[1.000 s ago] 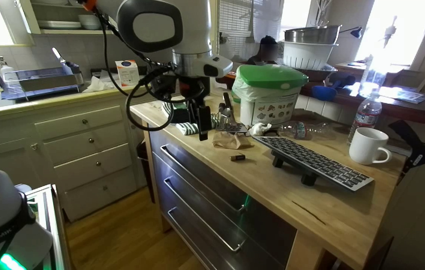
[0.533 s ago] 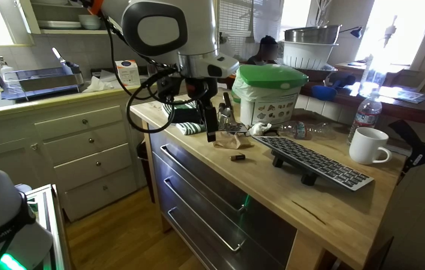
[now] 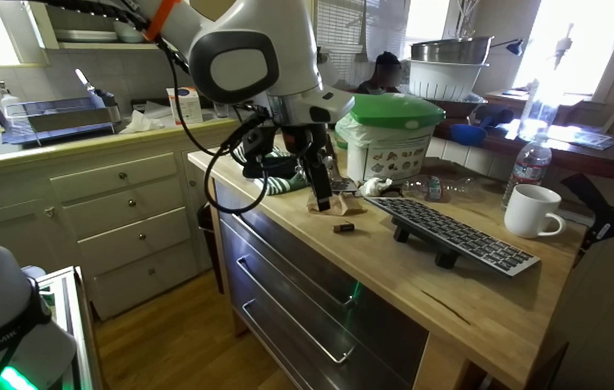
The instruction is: Pick up the battery and put it on the left side of the table
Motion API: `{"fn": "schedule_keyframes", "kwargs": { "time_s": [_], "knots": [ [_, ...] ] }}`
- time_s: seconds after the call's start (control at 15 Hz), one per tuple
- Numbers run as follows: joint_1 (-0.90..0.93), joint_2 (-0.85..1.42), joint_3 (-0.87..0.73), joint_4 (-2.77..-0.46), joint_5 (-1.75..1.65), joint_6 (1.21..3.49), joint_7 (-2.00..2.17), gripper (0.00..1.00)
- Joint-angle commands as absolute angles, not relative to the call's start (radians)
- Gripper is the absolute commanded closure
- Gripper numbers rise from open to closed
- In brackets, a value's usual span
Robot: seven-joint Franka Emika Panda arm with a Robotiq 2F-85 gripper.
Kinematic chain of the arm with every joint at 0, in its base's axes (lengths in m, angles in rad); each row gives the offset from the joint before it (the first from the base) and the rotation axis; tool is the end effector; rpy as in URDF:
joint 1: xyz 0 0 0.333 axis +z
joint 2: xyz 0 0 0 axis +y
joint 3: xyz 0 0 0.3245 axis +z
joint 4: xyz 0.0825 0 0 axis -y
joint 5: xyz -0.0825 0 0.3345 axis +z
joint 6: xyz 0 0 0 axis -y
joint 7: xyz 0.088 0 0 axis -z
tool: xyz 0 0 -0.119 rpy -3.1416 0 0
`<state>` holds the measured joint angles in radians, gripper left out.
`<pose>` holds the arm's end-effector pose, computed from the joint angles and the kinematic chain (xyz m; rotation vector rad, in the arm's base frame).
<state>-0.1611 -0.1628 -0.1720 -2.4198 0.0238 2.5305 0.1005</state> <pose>0.4313 -0.1510 0.4265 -3.0208 0.6958 -0.4275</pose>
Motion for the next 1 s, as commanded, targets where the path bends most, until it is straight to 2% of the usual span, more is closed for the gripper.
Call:
{"fn": "schedule_keyframes", "kwargs": {
  "time_s": [0.0, 0.13, 0.27, 0.33, 0.47, 0.53, 0.6, 0.73, 0.87, 0.93],
  "knots": [
    [-0.171, -0.09, -0.167, -2.424, 0.019, 2.645, 0.116, 0.0],
    [-0.172, -0.056, -0.169, -2.422, 0.016, 2.687, 0.118, 0.0],
    [-0.172, -0.025, -0.17, -2.421, 0.021, 2.714, 0.118, 0.2],
    [-0.172, -0.011, -0.171, -2.421, 0.024, 2.728, 0.116, 0.25],
    [-0.169, 0.01, -0.17, -2.422, 0.038, 2.756, 0.106, 0.46],
    [-0.167, 0.019, -0.169, -2.424, 0.041, 2.776, 0.104, 0.47],
    [-0.167, 0.028, -0.169, -2.424, 0.041, 2.79, 0.104, 0.41],
    [-0.165, 0.044, -0.167, -2.425, 0.046, 2.823, 0.102, 0.37],
    [-0.163, 0.059, -0.166, -2.424, 0.04, 2.836, 0.104, 0.4],
    [-0.162, 0.064, -0.165, -2.425, 0.042, 2.844, 0.104, 0.38]
  ]
}}
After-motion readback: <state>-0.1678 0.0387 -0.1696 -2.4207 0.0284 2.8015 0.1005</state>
